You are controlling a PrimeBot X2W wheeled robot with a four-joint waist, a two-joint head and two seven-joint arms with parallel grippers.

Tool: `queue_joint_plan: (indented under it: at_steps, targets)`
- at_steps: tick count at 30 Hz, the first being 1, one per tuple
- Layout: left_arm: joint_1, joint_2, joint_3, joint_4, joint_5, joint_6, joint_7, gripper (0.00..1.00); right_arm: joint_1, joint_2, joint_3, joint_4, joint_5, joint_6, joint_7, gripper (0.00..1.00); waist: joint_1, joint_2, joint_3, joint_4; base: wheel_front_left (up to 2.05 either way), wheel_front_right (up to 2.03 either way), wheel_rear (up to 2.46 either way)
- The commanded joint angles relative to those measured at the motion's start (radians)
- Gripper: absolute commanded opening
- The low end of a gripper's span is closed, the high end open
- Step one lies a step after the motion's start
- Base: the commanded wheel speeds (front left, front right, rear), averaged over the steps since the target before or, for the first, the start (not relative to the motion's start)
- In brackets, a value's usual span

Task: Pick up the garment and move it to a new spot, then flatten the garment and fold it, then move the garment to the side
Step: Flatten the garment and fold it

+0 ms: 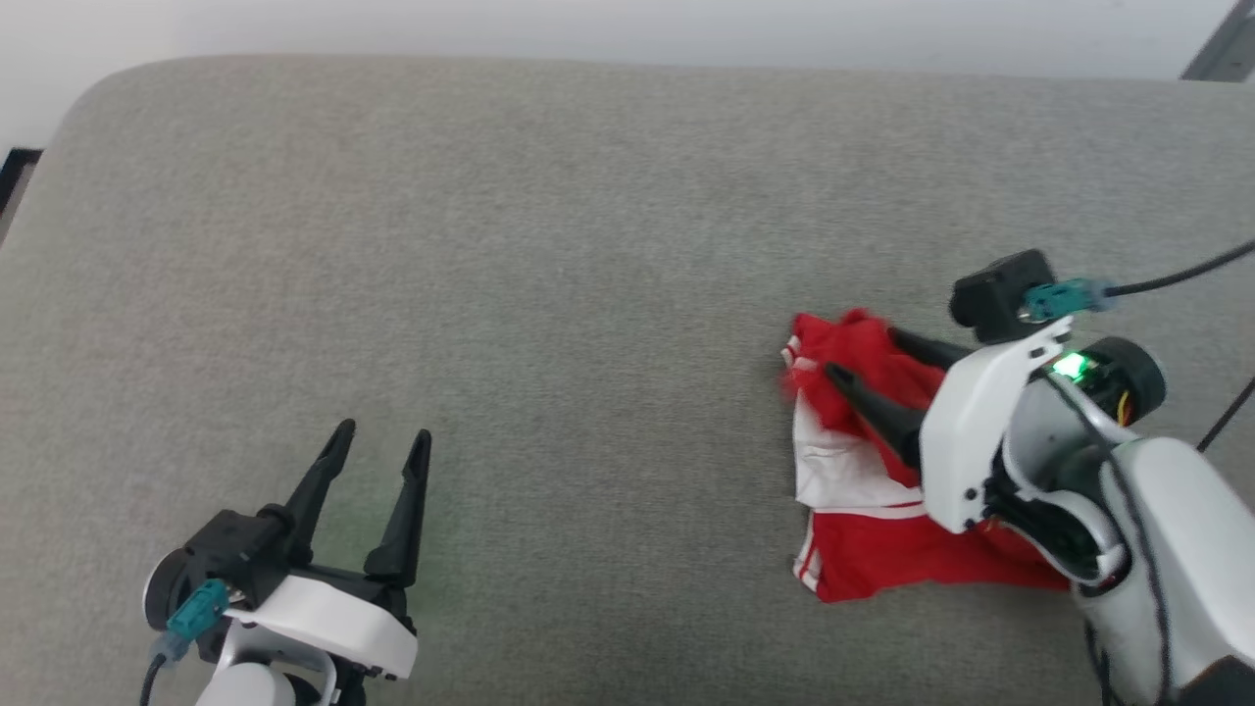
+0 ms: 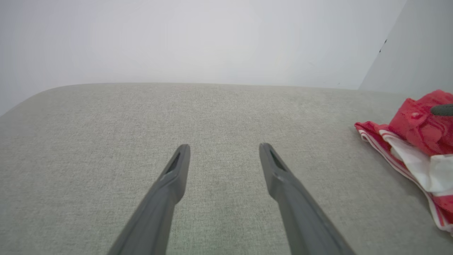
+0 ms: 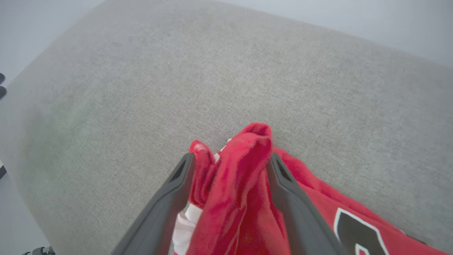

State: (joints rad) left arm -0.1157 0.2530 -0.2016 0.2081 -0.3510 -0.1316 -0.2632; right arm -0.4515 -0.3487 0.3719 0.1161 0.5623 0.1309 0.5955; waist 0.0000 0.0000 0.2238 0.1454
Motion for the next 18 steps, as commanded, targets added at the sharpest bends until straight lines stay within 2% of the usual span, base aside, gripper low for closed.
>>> queue_joint_plan:
  at_steps: [1, 5, 9, 18]
  targets:
    - [0.010, 0.003, 0.007, -0.002, -0.005, 0.002, -0.002, 1.00, -0.004, -0.009, -0.012, -0.010, 0.009, 0.000, -0.022, 1.00, 0.0000, 0.0000, -0.012, -0.020, 0.00, 0.00, 0.00]
    - [0.020, 0.005, 0.015, 0.005, -0.017, 0.002, -0.002, 1.00, 0.020, -0.053, -0.050, 0.004, 0.000, -0.001, -0.108, 1.00, 0.0000, 0.0000, -0.027, -0.052, 0.00, 0.00, 0.00]
    - [0.023, 0.000, 0.025, 0.015, -0.036, 0.002, -0.002, 1.00, 0.047, -0.090, -0.090, 0.054, -0.020, 0.000, -0.263, 1.00, 0.0000, 0.0000, -0.041, -0.081, 0.00, 0.00, 0.00]
    - [0.025, -0.014, 0.085, 0.053, -0.065, 0.002, -0.002, 1.00, 0.101, -0.075, -0.200, 0.241, -0.051, 0.000, -0.689, 1.00, 0.0000, 0.0000, -0.079, -0.135, 0.00, 0.00, 0.00]
